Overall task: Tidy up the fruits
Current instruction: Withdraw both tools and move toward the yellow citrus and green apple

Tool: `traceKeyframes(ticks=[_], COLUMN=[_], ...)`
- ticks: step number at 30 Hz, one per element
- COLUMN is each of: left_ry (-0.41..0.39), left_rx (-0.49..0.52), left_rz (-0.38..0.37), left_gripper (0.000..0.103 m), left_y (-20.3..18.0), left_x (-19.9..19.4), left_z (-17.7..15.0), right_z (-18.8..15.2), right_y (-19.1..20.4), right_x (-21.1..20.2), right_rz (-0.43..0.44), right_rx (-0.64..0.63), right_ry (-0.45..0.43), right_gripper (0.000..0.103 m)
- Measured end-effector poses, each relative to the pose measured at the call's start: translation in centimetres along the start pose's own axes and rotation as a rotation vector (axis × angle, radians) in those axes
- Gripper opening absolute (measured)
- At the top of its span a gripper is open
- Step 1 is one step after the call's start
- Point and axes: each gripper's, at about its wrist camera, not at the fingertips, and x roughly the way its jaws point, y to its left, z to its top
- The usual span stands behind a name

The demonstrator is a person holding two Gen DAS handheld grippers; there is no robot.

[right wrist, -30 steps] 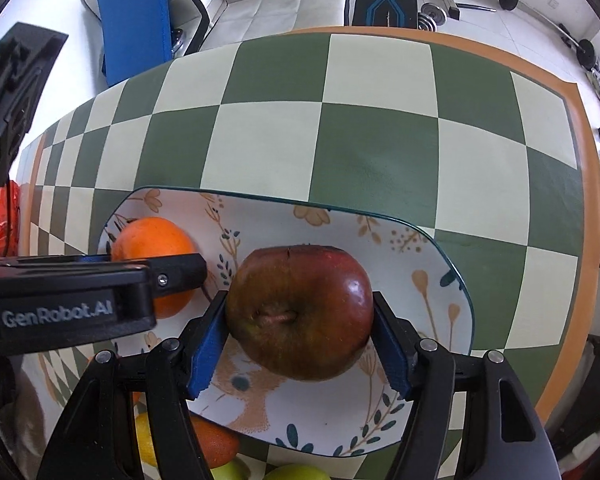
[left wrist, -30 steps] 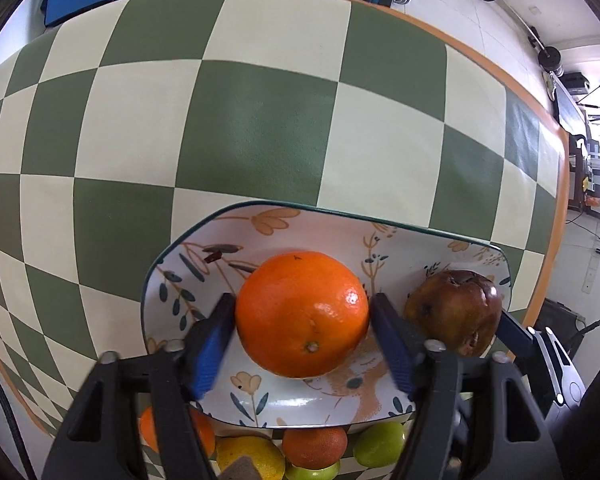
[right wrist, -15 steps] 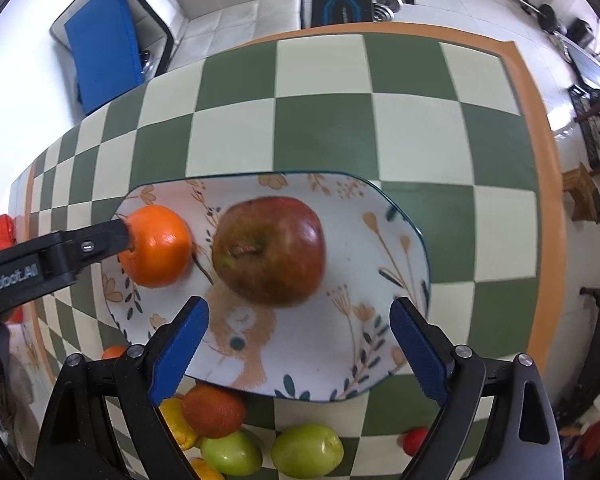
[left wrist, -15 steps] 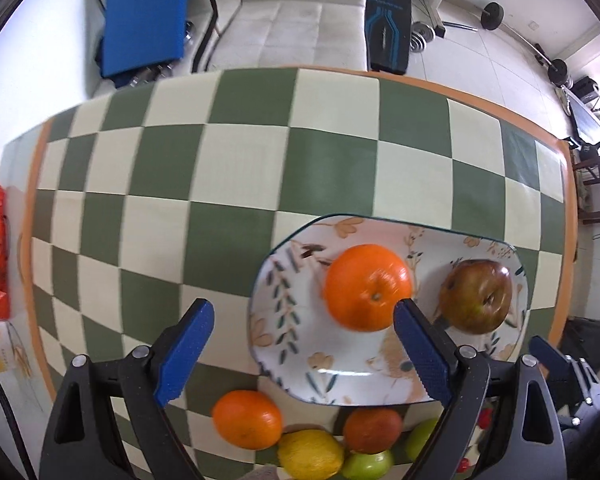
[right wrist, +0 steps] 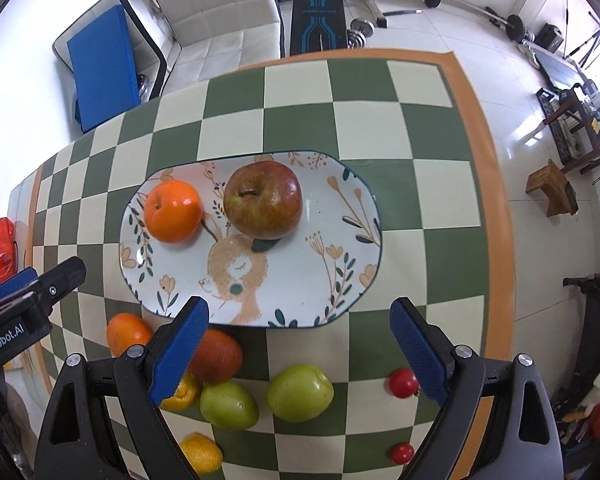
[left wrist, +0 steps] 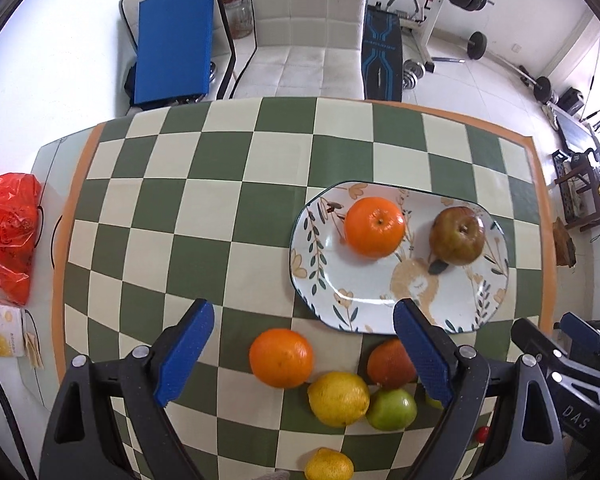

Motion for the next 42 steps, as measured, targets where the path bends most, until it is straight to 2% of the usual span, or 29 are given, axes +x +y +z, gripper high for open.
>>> traceKeyframes(ticks=[6,16,22,28,30,31,34,37,42], left_ry=[-0.088,-0.178,-0.225,-0.237,-0.244,-0.238,-0.216,-0.152,0.031], left_rx=[0.023,0.044,0.041,0.017,0.013,0.013,0.010,0.005,-0.030], left_rz=[-0.007,-0.029,-0.022,-0.046,-0.045,-0.044,-0.011,0.034,0.032], left_gripper=[0.092,0.092,0.092,0.092,0.096,0.103,0.103,0.103,0.103], left_y=[0.3,0.7,1.0,1.2,1.2,1.2,1.1,1.1,1.1], left_x=[-4.4,-9.6,-11.6,-12.1,-11.9,-11.6,-10.0,-7.0,-0.5], left_z=[-2.8,-6.2,-7.4,-7.7,-7.6,-7.5,-7.1,-7.0,-7.3], right_z=[-2.4,-7.0,-9.3,-10.5,-10.7,-10.8,-10.7,-10.3,-9.7], right_y=[-0.1,0.6,1.2,1.3,1.3,1.3,0.9,0.3,-1.3], right_x=[-4.5,-11.2,-14.2,-15.7,-15.8,-15.7,-14.8,-12.7,-6.6], right_rz=[-0.012,-0.011,0.007,0.031,0.038,0.046,0.075,0.108,0.132], right_rx=[-0.004,-0.019,-0.018,-0.008,-0.006,-0.002,0.010,0.027,0.087], right_ry=[-0.091,-0.218,-0.273,-0.299,-0.301,-0.301,-0.277,-0.233,-0.115], right_gripper=[0.094,0.094,0.094,0.094,0.094,0.094,0.096,0.097,0.097])
